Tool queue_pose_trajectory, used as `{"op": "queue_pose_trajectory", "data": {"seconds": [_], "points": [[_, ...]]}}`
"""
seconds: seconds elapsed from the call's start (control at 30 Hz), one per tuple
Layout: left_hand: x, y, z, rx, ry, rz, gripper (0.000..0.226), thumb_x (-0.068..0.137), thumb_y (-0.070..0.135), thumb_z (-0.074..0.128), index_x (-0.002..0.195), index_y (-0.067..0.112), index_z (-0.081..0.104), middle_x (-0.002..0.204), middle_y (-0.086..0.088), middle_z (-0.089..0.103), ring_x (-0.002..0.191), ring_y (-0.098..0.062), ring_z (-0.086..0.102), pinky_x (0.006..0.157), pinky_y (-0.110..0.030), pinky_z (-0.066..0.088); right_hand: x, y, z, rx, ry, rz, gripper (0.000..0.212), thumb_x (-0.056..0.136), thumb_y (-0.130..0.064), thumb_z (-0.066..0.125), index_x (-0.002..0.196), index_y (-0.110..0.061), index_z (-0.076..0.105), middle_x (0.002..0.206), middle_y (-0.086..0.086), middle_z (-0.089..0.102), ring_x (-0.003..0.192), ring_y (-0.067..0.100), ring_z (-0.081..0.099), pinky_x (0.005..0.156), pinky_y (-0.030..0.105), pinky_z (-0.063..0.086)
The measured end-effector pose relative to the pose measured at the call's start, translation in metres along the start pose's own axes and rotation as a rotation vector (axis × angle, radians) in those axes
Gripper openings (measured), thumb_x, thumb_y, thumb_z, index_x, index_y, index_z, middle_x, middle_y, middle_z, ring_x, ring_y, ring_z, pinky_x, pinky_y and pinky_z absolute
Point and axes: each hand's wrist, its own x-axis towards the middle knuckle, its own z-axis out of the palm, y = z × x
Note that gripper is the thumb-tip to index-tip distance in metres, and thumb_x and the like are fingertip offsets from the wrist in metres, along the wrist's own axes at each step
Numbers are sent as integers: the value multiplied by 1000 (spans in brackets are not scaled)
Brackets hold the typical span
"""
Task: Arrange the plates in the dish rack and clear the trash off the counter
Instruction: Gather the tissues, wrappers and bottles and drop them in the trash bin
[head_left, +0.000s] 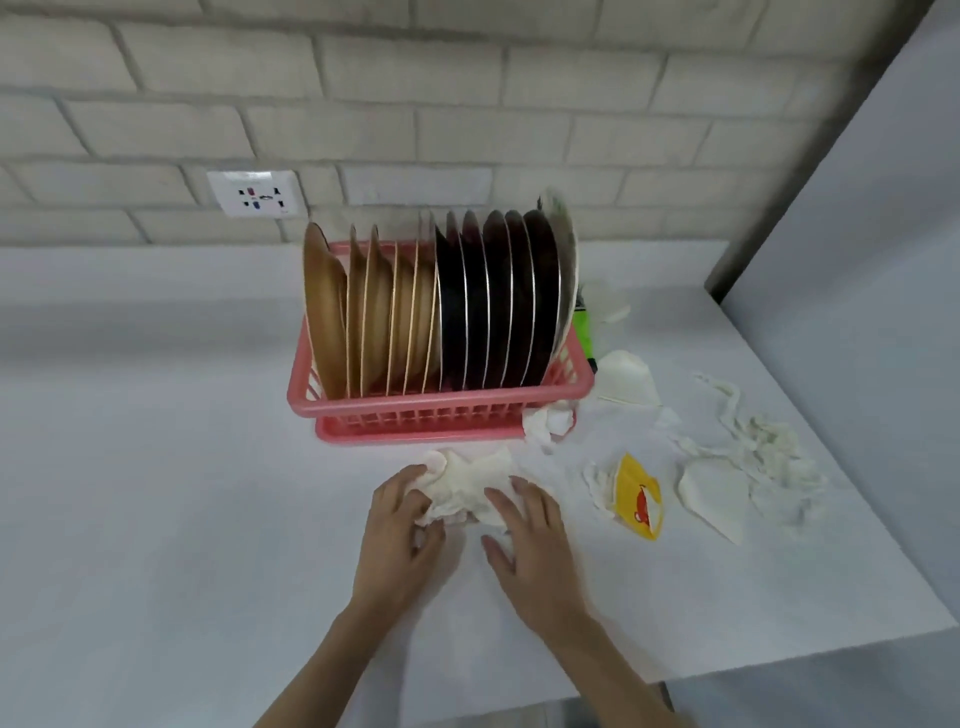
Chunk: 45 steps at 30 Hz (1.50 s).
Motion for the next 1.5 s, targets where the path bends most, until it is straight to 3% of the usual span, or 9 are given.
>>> {"op": "queue_pose_trajectory", "data": {"seconds": [0.2,0.5,0.67,0.87,1.03,1.13,1.2,1.33,1.5], "points": [[5,5,-6,-248,191,-173,24,85,14,46,105,13,60,106,5,62,100,-18,58,83,-37,50,9,5,-3,156,120,1,43,85,-21,73,123,-16,54,133,3,45,124,26,43,98,38,44],[-1,11,-9,-411,347,-281,41,89,-8,41,110,14,69,104,-3,67,97,-6,63,86,-18,47,1,1,-8,400,161,138,26,91,-23,49,117,-19,49,114,-3,48,109,21,45,88,37,45],[-3,17,-13,-445,301,-313,33,84,-4,41,71,13,65,85,-13,56,76,-12,55,70,-22,44,2,-1,-13,463,192,228,10,101,-25,47,111,-27,47,106,0,56,100,18,55,85,30,47],[-7,14,-13,-427,283,-315,41,96,29,46,69,-2,43,75,-20,45,67,-17,43,63,-25,37,-16,-1,-30,569,186,319,9,101,-15,53,108,-21,52,91,-16,63,68,-2,58,60,19,47],[-6,16,-10,-297,334,-378,23,88,11,58,70,3,46,80,-14,51,68,-8,46,64,-23,38,-52,11,-46,594,120,376,30,99,-9,53,123,-26,49,105,-27,58,89,-14,58,73,7,47],[-13,19,-7,-321,385,-410,9,85,9,54,76,9,49,85,-13,54,76,-19,52,69,-38,43,-75,17,-55,575,118,414,31,98,-8,54,125,-22,49,106,-27,56,93,-19,54,76,2,42],[-27,32,-3,-359,353,-420,5,86,8,51,81,10,51,83,-16,55,77,-28,54,67,-42,44,-91,20,-60,544,140,432,29,97,-7,55,125,-15,51,101,-27,55,85,-19,54,72,1,40],[-67,78,14,-325,168,-271,10,86,-4,47,81,-1,54,75,-9,58,67,-5,51,62,-18,40,-116,24,-65,521,150,445,28,96,-11,55,124,-10,54,94,-7,64,71,14,56,68,28,48],[-94,84,43,-166,-156,-117,20,82,7,46,81,15,65,80,8,66,69,-10,58,63,-18,41,-137,26,-68,568,112,455,30,96,-18,52,126,-13,53,101,5,66,79,28,64,68,40,54]]}}
